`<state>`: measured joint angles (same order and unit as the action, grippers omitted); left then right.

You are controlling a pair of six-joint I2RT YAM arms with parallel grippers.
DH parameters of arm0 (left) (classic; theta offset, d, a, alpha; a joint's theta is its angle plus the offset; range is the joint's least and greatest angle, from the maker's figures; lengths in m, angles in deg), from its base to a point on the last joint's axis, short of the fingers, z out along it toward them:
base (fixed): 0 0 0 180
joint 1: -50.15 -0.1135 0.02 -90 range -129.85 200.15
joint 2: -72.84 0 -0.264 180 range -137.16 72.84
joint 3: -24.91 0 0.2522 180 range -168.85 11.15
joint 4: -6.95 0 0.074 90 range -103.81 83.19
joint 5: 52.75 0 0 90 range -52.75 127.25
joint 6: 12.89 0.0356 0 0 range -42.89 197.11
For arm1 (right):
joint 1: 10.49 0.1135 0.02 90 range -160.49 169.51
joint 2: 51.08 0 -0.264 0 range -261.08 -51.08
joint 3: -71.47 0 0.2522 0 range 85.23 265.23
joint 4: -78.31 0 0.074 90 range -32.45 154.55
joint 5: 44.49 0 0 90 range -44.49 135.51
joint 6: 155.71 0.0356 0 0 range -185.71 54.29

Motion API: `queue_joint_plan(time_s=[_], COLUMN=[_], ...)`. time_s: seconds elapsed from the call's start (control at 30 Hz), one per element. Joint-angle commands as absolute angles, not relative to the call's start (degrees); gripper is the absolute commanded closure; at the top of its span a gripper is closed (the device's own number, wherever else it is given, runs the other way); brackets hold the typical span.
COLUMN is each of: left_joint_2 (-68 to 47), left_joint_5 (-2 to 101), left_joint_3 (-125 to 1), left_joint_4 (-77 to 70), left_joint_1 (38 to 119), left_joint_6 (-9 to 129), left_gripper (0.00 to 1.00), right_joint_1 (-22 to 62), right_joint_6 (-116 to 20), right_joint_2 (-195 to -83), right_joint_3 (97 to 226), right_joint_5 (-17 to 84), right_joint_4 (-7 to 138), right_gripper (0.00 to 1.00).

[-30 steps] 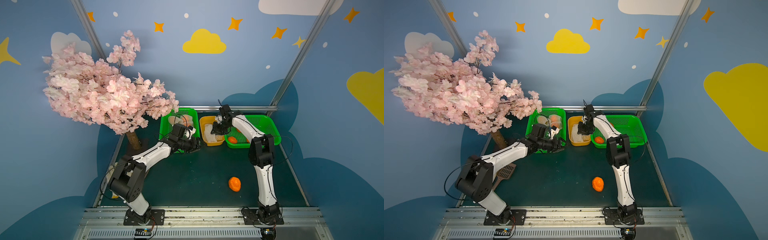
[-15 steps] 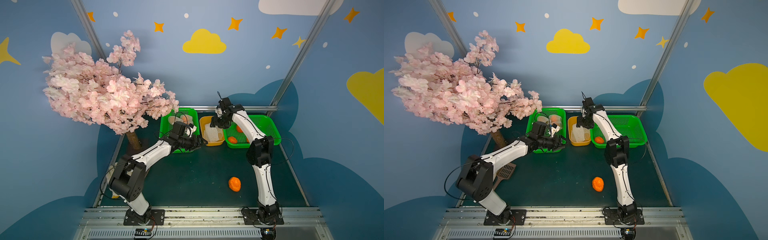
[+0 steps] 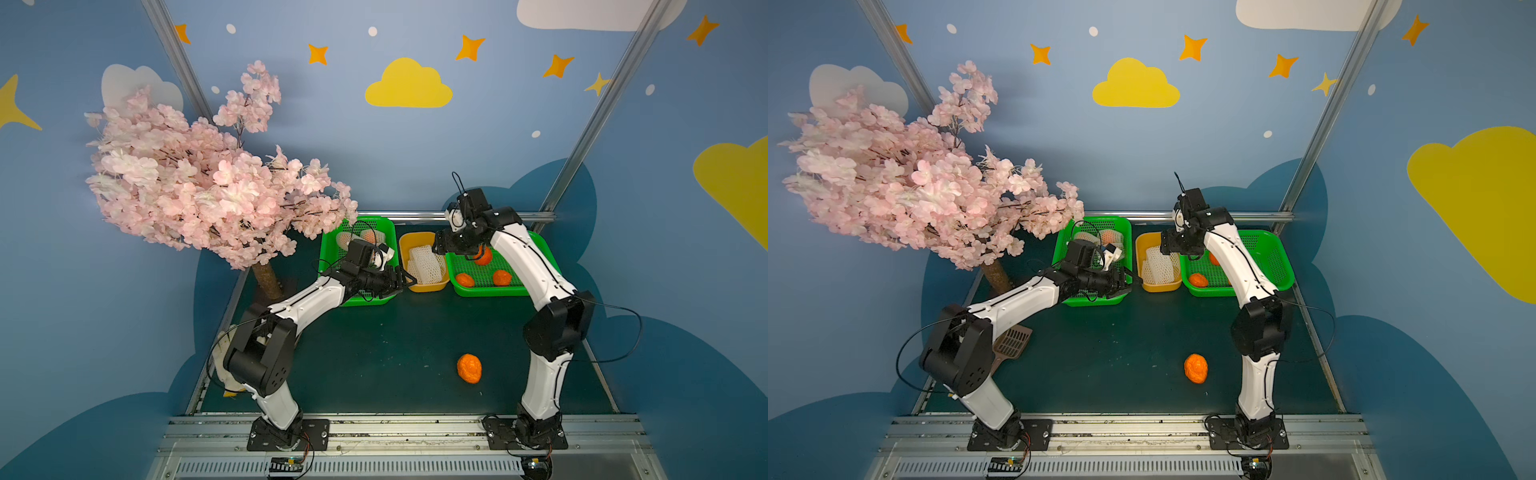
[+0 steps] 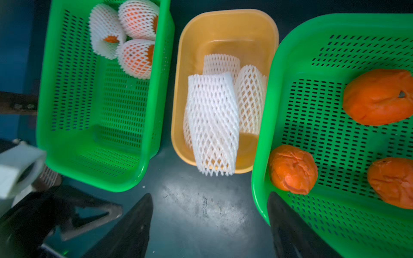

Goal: Remove foam nets from oranges
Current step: Place the foam net into the storage box, then pick up the orange from the center of the board.

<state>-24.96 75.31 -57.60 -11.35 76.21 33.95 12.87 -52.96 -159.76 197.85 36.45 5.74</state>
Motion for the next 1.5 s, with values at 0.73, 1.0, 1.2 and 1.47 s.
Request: queue_joint_plan(time_s=[0.73, 1.0, 1.2, 1.47], left_joint_2=[-12.7, -7.7, -6.2, -5.1], left_joint_5=[65.0, 60.5, 59.5, 59.7], left_joint_3=[-62.8, -60.8, -60.3, -59.7], left_joint_4=[-22.7, -21.8, -23.6, -24.4], left_joint_1=[75.9, 75.9, 75.6, 75.0], left_joint_6=[49.3, 52.4, 53.1, 53.3], left_gripper=[0.25, 0.20, 0.20, 0.21], right_joint_1=[18.6, 21.8, 23.9, 24.1], right_joint_6=[-43.4, -41.3, -39.2, -38.9], right_joint_2=[-131.9, -133.0, -134.0, -139.0], right_joint_3=[139.3, 137.0, 137.0, 137.6], right_joint_5=[28.4, 31.7, 35.9, 39.1], right_joint_4=[-0.3, 1.1, 1.0, 4.7], right_gripper=[0.19, 0.19, 0.19, 0.20])
